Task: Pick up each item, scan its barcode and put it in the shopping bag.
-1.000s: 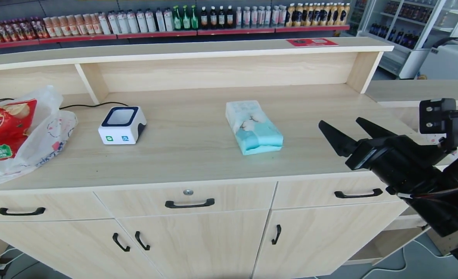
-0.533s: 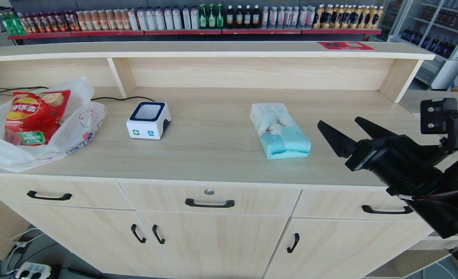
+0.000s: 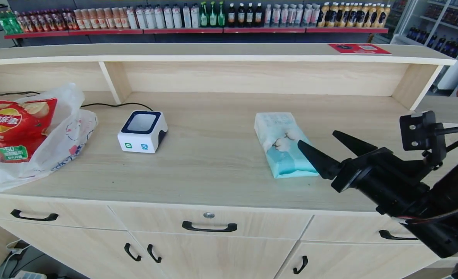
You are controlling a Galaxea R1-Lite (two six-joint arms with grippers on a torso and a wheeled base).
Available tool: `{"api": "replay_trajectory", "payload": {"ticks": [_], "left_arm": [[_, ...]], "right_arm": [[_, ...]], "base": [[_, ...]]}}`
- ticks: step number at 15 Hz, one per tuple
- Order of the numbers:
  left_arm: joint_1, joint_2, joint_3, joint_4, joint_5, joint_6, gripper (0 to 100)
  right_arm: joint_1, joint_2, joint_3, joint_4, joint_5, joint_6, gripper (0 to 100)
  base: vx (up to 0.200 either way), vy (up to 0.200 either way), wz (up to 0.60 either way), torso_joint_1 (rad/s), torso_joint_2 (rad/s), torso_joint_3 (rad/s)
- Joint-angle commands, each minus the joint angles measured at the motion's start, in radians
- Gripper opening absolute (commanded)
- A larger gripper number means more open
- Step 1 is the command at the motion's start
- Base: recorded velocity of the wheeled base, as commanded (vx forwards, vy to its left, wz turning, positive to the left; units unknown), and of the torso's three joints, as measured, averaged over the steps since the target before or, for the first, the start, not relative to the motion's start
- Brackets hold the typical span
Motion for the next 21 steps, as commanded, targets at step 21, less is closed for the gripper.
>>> {"api": "replay_trajectory", "payload": {"ticks": [21], "left_arm": [[0.001,0.0,0.0,-0.003,0.0,-0.002,100]], "right_arm": [[-0.1,0.171,-0.801,1.136,0.014,0.129,100]], "base": [[0.0,0.0,0.0,0.0,0.0,0.0]]}}
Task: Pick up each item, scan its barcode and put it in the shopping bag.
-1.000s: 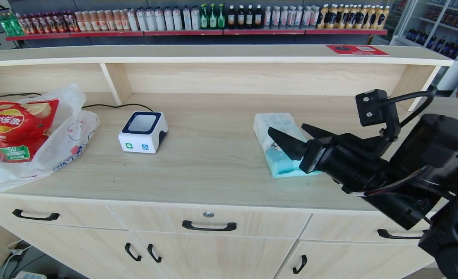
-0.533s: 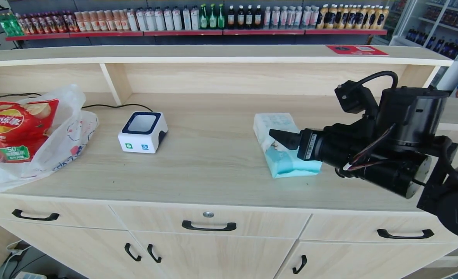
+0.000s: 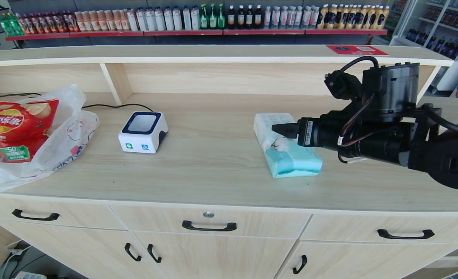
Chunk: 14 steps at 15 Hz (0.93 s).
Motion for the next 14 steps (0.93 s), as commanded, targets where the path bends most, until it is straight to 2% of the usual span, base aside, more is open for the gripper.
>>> {"api": "replay_trajectory", "payload": {"ticks": [1,7,14], "left_arm": [[0.0,0.0,0.0,-0.002,0.0,0.001,100],[0.0,0.0,0.0,-0.005,0.002,0.002,100],[0.0,0.0,0.0,-0.003,0.0,0.002,100]], "right_arm": [[-0.041,0.052,-0.05,0.038,0.035,-0.034,100],[-0.05,0.107,-0.227,0.281,0.078,-0.14,100],[-0.07,0.159,-0.244,0.296,0.08,-0.183,100]], "base": [[0.0,0.0,0.0,0.0,0.0,0.0],[0.0,0.0,0.0,0.0,0.0,0.0],[0.0,0.0,0.0,0.0,0.0,0.0]]}}
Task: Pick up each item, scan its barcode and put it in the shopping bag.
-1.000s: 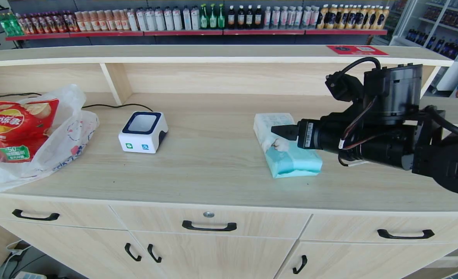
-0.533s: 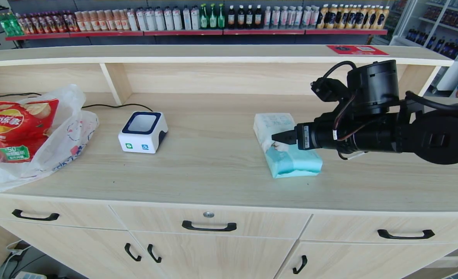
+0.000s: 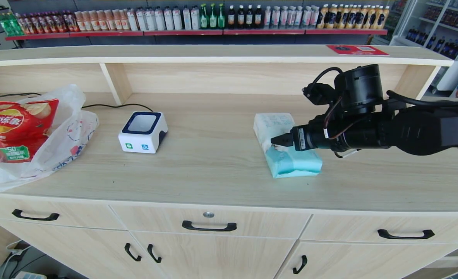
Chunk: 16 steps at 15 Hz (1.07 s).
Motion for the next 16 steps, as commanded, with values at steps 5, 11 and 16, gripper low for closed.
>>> {"api": "replay_trajectory", "payload": {"ticks": [5,11,16], "left_arm": [[0.0,0.0,0.0,0.0,0.0,0.0,100],[0.0,0.0,0.0,0.0,0.0,0.0,100],[0.0,0.0,0.0,0.0,0.0,0.0,100]], "right_arm": [[0.0,0.028,0.01,0.004,0.001,0.001,100],[0.023,0.06,0.01,0.004,-0.005,0.015,100],[0.021,0.079,0.01,-0.004,-0.001,0.044,100]], "base": [[0.0,0.0,0.0,0.0,0.0,0.0],[0.0,0.0,0.0,0.0,0.0,0.0],[0.0,0.0,0.0,0.0,0.0,0.0]]}}
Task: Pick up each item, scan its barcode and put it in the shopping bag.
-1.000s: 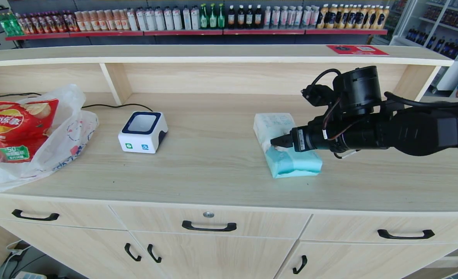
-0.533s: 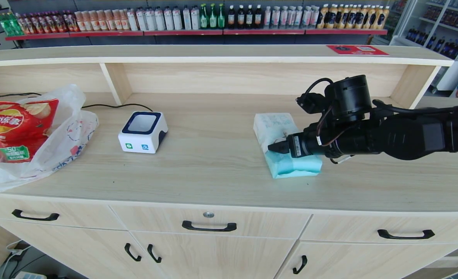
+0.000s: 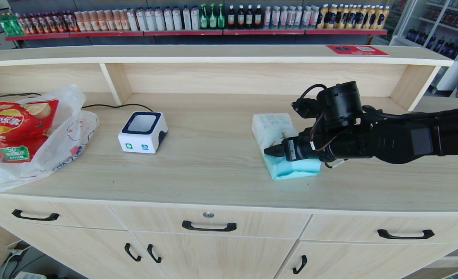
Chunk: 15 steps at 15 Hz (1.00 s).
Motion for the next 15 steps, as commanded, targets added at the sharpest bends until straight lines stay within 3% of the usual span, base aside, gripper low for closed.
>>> {"api": "replay_trajectory", "payload": {"ticks": [1,6,7,15], "left_arm": [[0.0,0.0,0.0,-0.001,0.0,-0.001,100],[0.0,0.0,0.0,-0.001,0.0,-0.001,100],[0.0,0.0,0.0,-0.001,0.002,-0.001,100],[0.0,0.0,0.0,-0.001,0.0,-0.002,100]], "right_arm": [[0.001,0.017,0.001,-0.003,0.002,0.0,100],[0.002,0.045,-0.029,-0.006,-0.014,0.016,100],[0.002,0.042,-0.025,-0.005,-0.015,0.019,0],[0.008,0.048,-0.033,-0.009,-0.028,0.028,0]], "base": [[0.0,0.0,0.0,0.0,0.0,0.0],[0.0,0.0,0.0,0.0,0.0,0.0],[0.0,0.0,0.0,0.0,0.0,0.0],[0.0,0.0,0.0,0.0,0.0,0.0]]}}
